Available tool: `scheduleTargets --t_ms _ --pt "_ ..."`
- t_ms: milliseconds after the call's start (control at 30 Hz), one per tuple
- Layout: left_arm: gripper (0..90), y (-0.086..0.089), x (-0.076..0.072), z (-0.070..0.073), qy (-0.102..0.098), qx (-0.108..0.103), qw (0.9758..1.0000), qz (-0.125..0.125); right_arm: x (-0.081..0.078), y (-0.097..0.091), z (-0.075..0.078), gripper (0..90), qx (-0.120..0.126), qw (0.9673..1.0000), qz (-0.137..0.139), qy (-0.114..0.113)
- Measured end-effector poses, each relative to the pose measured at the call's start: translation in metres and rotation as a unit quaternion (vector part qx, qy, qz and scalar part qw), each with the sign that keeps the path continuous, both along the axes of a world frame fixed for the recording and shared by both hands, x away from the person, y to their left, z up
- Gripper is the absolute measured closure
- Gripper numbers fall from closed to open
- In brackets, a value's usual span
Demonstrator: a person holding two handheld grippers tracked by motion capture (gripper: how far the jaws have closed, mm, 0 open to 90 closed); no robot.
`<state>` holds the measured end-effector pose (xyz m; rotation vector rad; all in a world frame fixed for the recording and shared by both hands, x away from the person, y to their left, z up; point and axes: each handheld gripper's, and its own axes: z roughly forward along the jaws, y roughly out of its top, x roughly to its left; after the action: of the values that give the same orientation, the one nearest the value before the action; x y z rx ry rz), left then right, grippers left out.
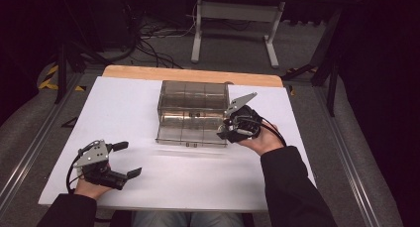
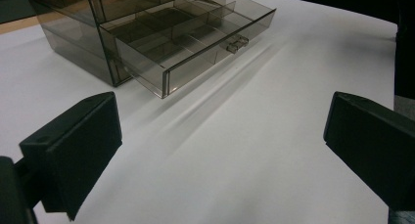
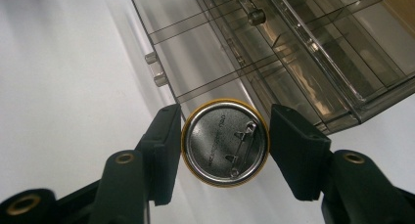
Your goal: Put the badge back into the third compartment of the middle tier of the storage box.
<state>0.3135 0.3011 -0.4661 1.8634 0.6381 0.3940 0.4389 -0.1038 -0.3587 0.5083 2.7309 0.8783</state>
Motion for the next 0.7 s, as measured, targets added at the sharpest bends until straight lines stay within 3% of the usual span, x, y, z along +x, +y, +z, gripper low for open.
scheduleTargets --t_ms 700 --pt "1.5 -0.001 0.0 0.0 -0.001 0.003 1.0 0.0 0.015 0.009 -0.013 47.7 0.0 1.0 0.002 0.003"
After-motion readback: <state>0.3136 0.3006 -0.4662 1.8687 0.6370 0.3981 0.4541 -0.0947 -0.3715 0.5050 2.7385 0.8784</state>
